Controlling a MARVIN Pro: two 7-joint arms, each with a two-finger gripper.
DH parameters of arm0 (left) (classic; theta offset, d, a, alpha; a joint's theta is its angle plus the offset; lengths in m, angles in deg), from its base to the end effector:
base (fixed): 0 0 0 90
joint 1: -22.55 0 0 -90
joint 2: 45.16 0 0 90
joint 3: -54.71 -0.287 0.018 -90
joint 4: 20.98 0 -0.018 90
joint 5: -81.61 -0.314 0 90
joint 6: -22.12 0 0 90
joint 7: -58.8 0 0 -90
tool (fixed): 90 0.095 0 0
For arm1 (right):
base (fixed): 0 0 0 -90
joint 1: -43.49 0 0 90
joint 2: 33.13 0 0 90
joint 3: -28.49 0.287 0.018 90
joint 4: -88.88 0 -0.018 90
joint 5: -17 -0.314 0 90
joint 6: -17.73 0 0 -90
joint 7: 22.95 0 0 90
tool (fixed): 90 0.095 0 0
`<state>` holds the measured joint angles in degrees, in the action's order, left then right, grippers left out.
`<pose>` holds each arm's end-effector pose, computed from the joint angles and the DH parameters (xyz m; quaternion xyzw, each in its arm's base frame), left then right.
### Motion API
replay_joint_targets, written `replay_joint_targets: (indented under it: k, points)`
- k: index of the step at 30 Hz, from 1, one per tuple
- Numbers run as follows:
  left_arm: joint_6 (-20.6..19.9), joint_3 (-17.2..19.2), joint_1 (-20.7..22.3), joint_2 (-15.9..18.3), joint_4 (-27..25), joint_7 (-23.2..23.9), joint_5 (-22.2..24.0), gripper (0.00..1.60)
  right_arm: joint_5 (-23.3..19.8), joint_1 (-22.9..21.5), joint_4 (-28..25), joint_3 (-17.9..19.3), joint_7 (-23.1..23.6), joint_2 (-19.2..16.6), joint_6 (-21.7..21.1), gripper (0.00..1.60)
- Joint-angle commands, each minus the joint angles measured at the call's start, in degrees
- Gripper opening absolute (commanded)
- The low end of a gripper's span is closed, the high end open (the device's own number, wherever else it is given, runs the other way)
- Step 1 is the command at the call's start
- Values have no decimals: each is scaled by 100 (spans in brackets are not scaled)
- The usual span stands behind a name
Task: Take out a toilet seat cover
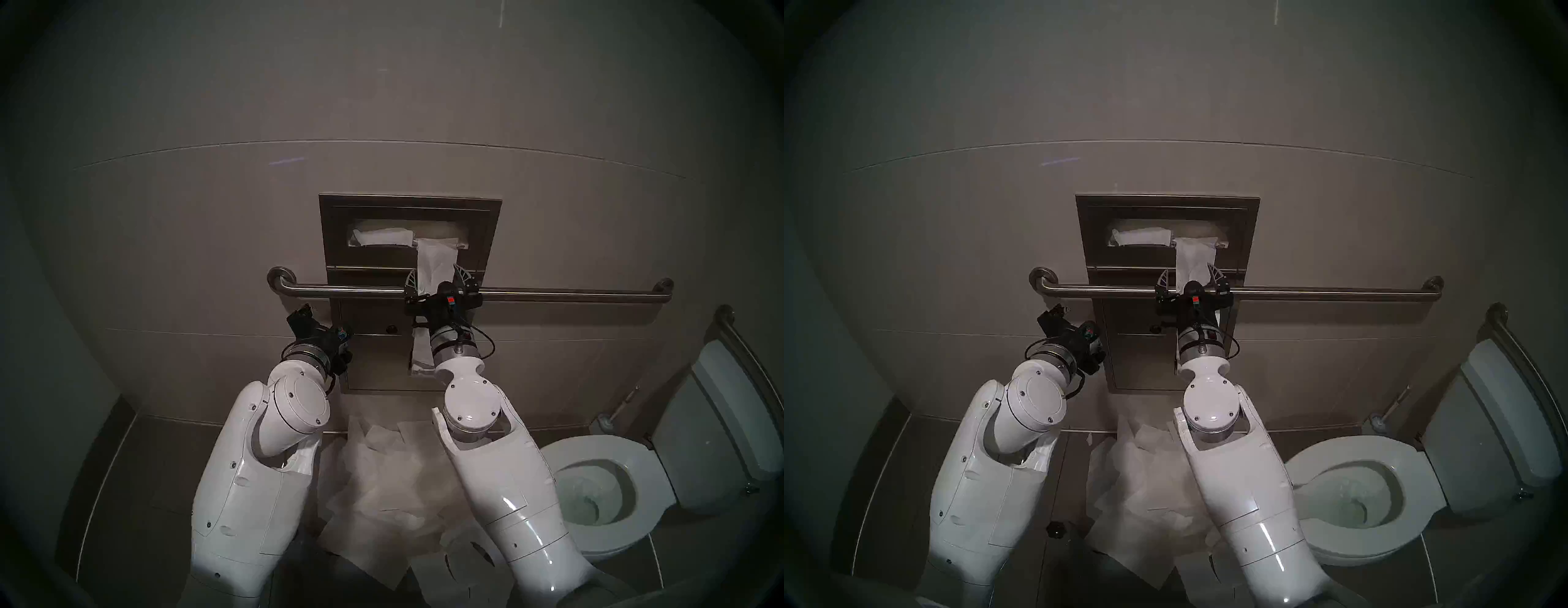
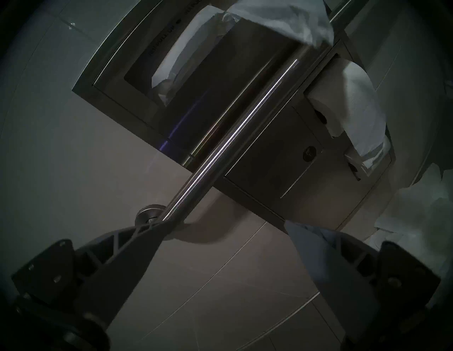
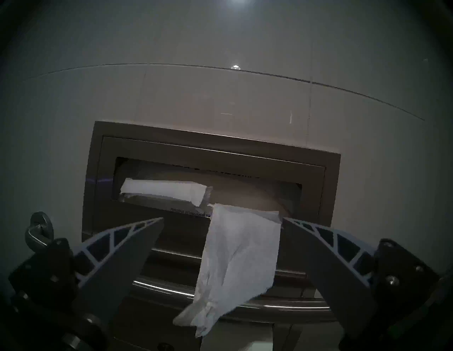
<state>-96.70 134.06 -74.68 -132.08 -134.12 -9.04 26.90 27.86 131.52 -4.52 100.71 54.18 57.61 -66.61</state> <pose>0.3727 -0.0505 -0.2512 -0.7300 0.3597 -0.5277 0.2435 0.4182 0.1147 -0.2523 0.6165 0.0760 0.7836 0.0157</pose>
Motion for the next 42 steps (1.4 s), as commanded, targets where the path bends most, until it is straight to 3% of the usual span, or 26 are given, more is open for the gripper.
replay_joint_targets:
  k: [1, 18, 23, 28, 42]
  points:
    - [90, 27, 96, -14, -256, -76, 38, 160, -6, -118, -307, -19, -55, 41, -19, 160]
    - [150, 43, 169, -34, -169, -143, 73, 160, -190, -59, -322, -89, -214, 21, -59, 160]
    - [375, -173, 618, 148, 308, -498, -379, 160, -206, -51, -332, -173, -211, 7, -60, 160]
    - [519, -158, 927, 42, 626, -712, -567, 160, -202, -37, -350, -211, -232, -4, -69, 160]
    - [1202, -359, 1444, 25, 1153, -1107, -1308, 160, -220, -11, -362, -326, -244, -26, -76, 160]
